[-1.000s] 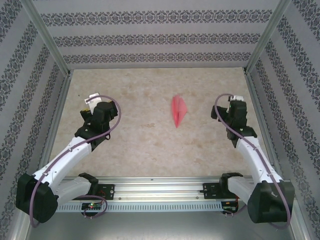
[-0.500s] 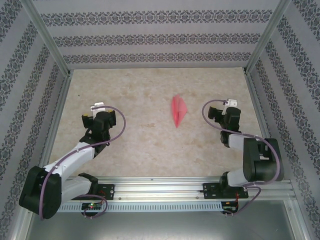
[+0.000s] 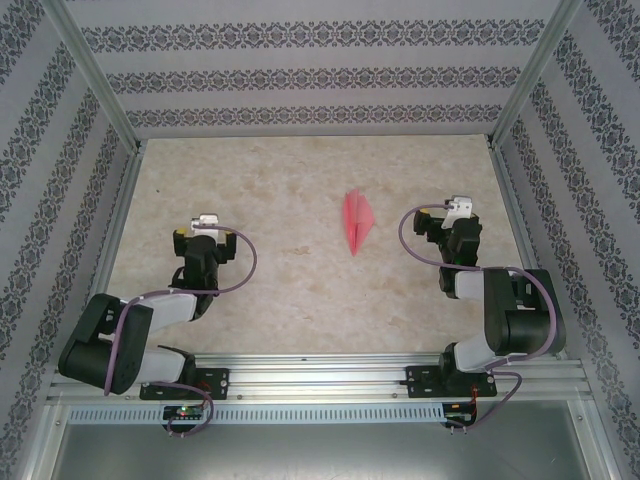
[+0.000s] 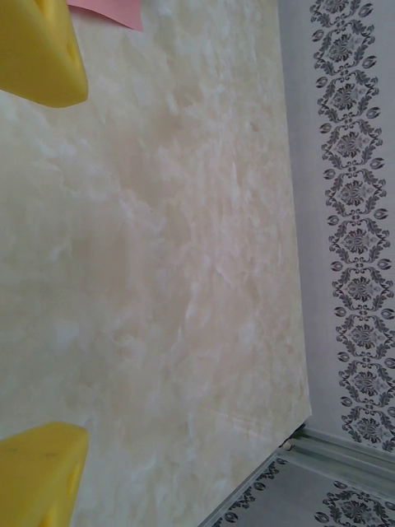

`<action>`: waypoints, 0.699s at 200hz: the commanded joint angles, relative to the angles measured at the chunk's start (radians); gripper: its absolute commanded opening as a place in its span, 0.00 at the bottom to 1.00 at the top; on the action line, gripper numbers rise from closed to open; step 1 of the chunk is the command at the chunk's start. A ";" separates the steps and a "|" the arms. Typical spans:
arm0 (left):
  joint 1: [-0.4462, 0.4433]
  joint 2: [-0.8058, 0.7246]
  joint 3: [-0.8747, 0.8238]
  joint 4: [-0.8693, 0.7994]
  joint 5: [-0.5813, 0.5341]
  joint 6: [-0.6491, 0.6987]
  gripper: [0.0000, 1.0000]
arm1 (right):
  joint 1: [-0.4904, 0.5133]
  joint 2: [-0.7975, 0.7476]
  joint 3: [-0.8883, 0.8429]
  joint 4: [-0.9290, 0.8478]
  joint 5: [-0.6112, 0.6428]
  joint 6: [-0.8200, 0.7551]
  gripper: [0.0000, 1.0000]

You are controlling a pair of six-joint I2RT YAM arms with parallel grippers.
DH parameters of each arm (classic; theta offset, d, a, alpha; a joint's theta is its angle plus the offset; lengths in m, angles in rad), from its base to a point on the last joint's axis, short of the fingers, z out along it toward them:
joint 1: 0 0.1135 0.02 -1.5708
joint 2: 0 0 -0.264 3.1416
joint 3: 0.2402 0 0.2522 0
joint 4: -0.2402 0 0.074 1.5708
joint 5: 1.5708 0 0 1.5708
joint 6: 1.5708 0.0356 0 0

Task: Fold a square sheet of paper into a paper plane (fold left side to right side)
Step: Reset both arms

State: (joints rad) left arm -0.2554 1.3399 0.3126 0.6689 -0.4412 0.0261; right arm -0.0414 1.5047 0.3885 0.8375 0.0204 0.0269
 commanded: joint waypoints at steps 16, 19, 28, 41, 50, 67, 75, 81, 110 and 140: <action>0.057 0.070 0.022 0.180 0.108 0.043 1.00 | 0.000 -0.003 -0.004 0.045 -0.004 -0.013 0.98; 0.060 0.090 0.020 0.209 0.103 0.042 1.00 | 0.000 -0.004 -0.004 0.045 -0.004 -0.013 0.98; 0.071 0.162 0.022 0.283 0.096 0.037 1.00 | 0.001 -0.004 -0.004 0.043 -0.003 -0.013 0.98; 0.112 0.170 0.070 0.181 0.161 0.003 1.00 | 0.000 -0.003 -0.003 0.043 -0.004 -0.013 0.98; 0.132 0.200 0.075 0.193 0.185 -0.013 1.00 | 0.002 -0.003 -0.003 0.043 -0.002 -0.015 0.98; 0.149 0.213 0.088 0.173 0.198 -0.029 1.00 | 0.011 -0.005 -0.001 0.039 0.015 -0.022 0.98; 0.160 0.229 0.073 0.230 0.219 -0.029 1.00 | 0.013 -0.005 -0.002 0.038 0.018 -0.023 0.98; 0.161 0.229 0.074 0.236 0.219 -0.029 1.00 | 0.015 -0.006 -0.002 0.039 0.022 -0.024 0.98; 0.161 0.224 0.077 0.213 0.219 -0.030 1.00 | 0.017 -0.005 -0.001 0.037 0.025 -0.024 0.98; 0.159 0.221 0.079 0.203 0.220 -0.027 1.00 | 0.014 -0.003 0.005 0.026 0.019 -0.020 0.98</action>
State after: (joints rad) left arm -0.1047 1.5635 0.3763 0.8413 -0.2424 0.0181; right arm -0.0391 1.5047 0.3885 0.8391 0.0322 0.0227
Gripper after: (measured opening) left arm 0.997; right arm 0.980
